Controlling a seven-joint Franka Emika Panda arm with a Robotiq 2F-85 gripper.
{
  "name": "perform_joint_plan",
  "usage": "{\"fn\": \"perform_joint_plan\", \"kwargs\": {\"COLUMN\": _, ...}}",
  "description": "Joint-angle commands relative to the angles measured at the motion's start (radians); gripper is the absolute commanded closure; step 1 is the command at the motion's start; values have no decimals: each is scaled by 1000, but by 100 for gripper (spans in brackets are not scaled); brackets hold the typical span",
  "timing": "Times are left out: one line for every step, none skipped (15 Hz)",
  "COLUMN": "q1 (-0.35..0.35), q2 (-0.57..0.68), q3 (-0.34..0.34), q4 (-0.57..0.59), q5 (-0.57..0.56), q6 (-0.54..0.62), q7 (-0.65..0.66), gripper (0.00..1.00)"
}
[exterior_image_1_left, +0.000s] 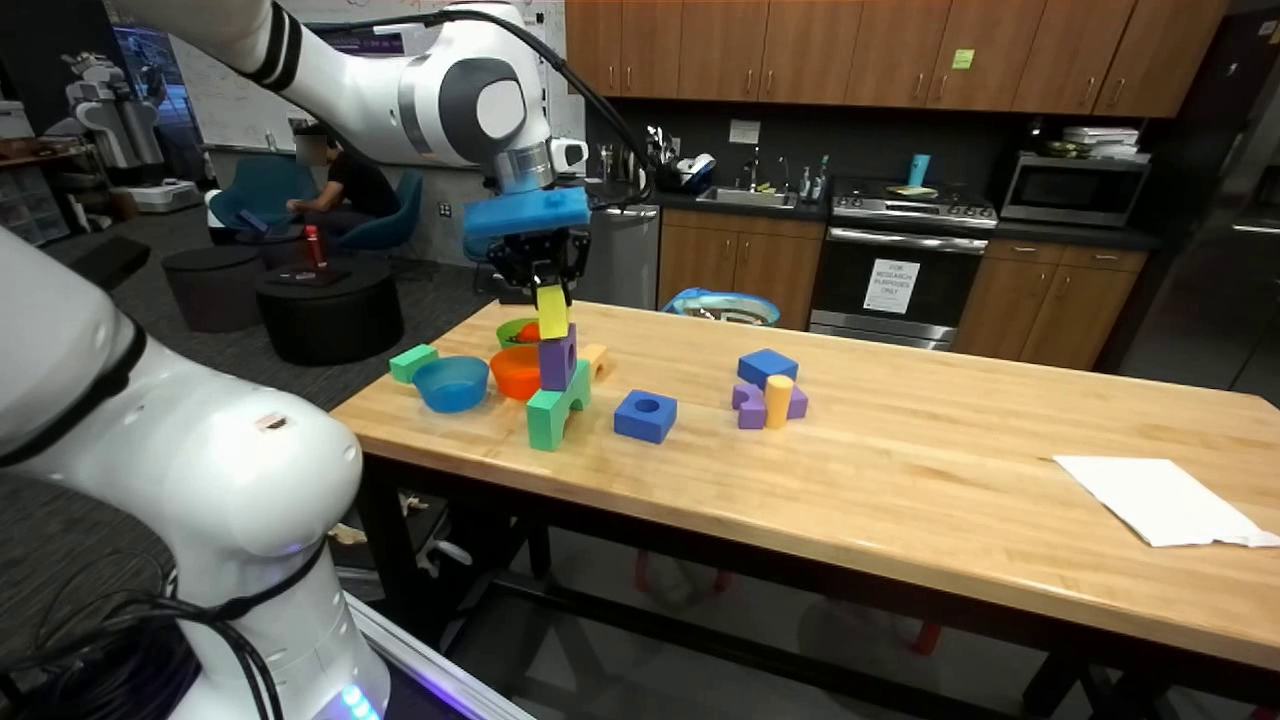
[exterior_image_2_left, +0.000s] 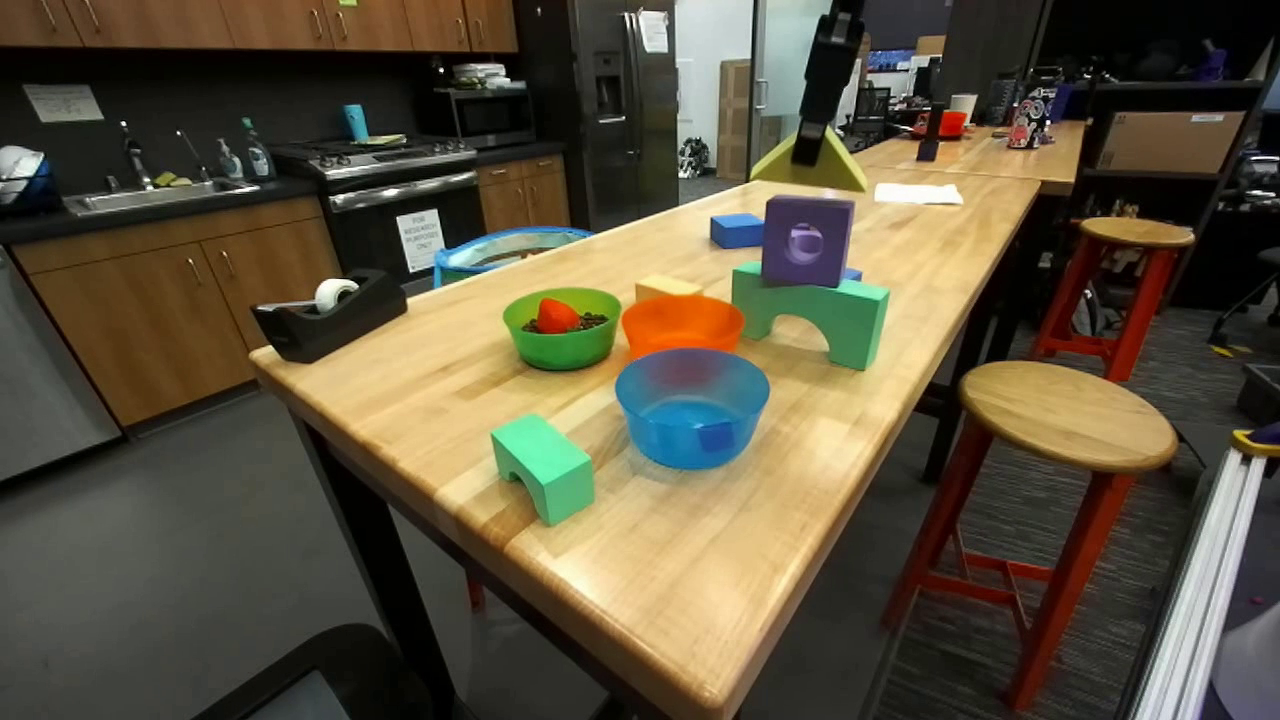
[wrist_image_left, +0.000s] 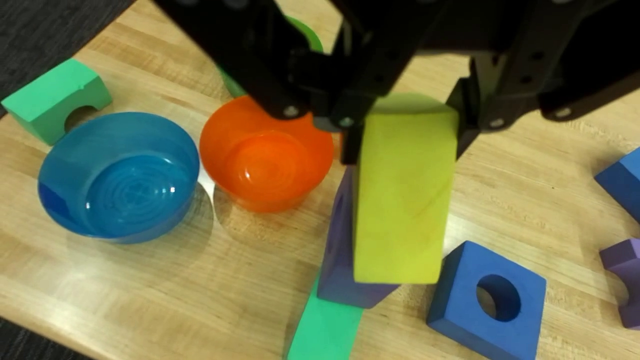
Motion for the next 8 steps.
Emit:
{"fn": "perform_joint_plan", "kwargs": {"q1": 12, "q2": 17, "q3": -26, "q4": 27, "q5": 24, "q6": -21, "q7": -36, "gripper": 84}}
{"fn": "perform_joint_plan", "kwargs": {"q1": 11, "q2": 20, "q3": -27, "q4": 28, "q5": 24, "q6": -22, "q7": -36, "gripper": 84}}
{"fn": "perform_joint_plan", "kwargs": {"q1": 10, "q2": 23, "q3": -28, "q4": 29, "q5": 24, "q6": -22, "q7": -36, "gripper": 84}}
{"fn": "perform_joint_plan", "kwargs": {"q1": 9, "q2": 26, "q3": -29, "q4": 30, "q5": 25, "q6": -22, "q7": -38, "gripper": 84}}
{"fn": "perform_joint_plan", "kwargs": {"q1": 9, "q2": 29, "q3": -31, "q4": 31, "q5": 27, "q6": -22, "q7": -40, "gripper": 84}}
{"fn": "perform_joint_plan", "kwargs": {"q1": 8, "q2": 33, "q3": -33, "q4": 31, "q5": 30, "q6": -21, "q7": -42, "gripper": 84}}
{"fn": "perform_joint_plan", "kwargs": {"q1": 9, "q2": 35, "q3": -34, "q4": 31, "q5": 33, "q6": -21, "q7": -44, "gripper": 84}}
{"fn": "perform_joint_plan", "kwargs": {"q1": 8, "q2": 38, "q3": -35, "q4": 32, "q5": 34, "q6": -21, "q7": -44, "gripper": 84}}
